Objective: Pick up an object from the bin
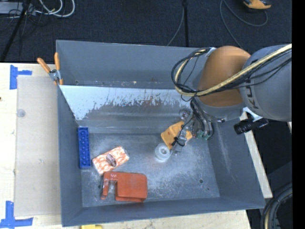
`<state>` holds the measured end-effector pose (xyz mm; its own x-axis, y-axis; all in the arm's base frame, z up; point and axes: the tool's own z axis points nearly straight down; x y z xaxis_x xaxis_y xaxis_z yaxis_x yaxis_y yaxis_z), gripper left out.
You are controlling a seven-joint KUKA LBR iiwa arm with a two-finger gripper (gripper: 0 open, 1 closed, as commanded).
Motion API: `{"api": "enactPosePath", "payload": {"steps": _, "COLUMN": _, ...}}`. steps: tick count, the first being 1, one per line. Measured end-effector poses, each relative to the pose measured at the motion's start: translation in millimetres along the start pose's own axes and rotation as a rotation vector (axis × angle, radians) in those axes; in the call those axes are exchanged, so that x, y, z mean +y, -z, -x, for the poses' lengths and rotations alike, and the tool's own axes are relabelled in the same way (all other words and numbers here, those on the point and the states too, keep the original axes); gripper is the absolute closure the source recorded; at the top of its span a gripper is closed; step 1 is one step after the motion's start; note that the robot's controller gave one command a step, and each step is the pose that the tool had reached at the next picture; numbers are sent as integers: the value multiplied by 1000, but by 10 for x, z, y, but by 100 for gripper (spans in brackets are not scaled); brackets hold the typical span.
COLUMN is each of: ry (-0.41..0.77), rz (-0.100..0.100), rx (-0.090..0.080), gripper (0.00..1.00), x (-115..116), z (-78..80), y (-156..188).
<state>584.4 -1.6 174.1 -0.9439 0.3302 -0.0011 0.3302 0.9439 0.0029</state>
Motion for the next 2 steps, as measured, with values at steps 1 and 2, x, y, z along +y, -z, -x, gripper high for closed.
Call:
{"api": "enactPosePath", "payload": {"steps": 1, "ry": 0, "rz": 0, "rx": 0, "gripper": 100, "x": -1, "z": 0, "y": 0}}
{"api": "enactPosePath", "payload": {"steps": 2, "ry": 10, "rz": -3, "rx": 10, "gripper": 100, "x": 20, "z": 4, "y": 306}}
